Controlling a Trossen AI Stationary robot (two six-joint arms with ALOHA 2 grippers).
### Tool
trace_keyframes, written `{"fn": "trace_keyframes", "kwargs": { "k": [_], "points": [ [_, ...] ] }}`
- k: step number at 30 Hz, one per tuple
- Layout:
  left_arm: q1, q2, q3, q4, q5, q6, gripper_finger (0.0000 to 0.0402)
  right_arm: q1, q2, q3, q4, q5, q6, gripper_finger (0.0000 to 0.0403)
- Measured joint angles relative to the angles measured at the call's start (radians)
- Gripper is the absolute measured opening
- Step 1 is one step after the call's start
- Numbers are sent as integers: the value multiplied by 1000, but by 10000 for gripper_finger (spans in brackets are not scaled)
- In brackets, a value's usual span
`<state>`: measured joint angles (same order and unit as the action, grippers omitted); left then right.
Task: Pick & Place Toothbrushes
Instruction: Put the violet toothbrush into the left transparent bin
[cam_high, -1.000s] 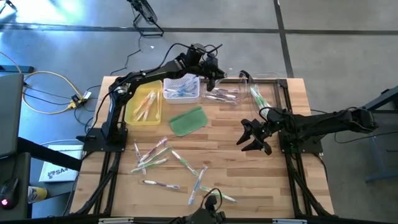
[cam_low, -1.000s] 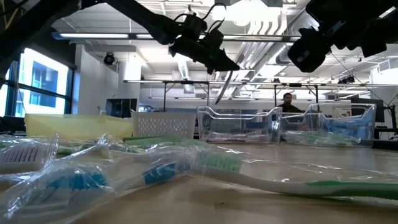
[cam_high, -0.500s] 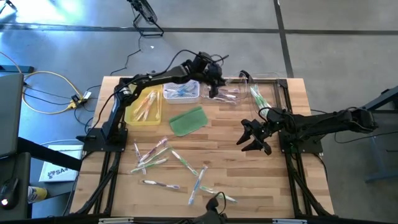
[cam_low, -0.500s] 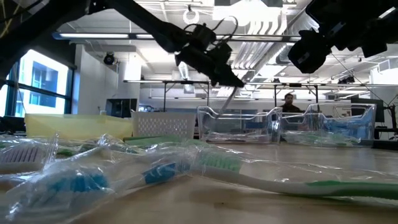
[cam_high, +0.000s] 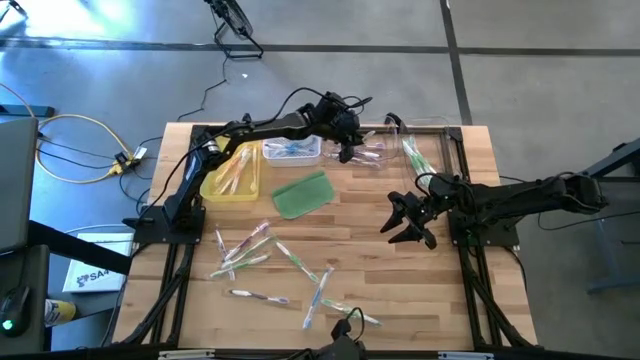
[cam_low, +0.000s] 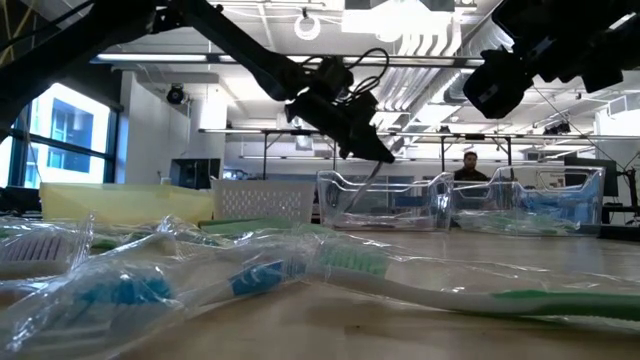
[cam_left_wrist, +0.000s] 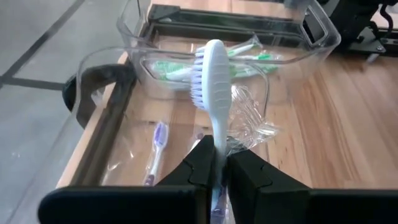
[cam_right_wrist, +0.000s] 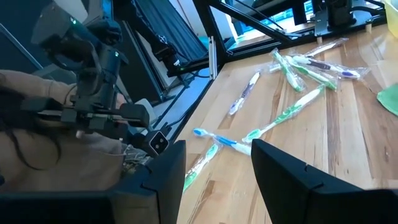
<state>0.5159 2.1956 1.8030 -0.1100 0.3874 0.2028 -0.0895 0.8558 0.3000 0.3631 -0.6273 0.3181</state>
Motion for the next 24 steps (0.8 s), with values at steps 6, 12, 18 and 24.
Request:
{"fn": "trace_keyframes", "kwargs": {
  "k": [6, 12, 18, 24],
  "points": [
    [0, 0, 0, -4, 0, 9, 97, 0, 0, 0, -12, 30, -2, 175],
    [0, 0, 0, 3, -2, 28, 174, 0, 0, 0, -15, 34, -2, 175],
    [1, 0, 0, 16, -4, 28, 205, 0, 0, 0, -15, 34, -2, 175],
    [-1, 0, 0, 18, -4, 28, 207, 0, 0, 0, -15, 34, -2, 175]
  ]
}}
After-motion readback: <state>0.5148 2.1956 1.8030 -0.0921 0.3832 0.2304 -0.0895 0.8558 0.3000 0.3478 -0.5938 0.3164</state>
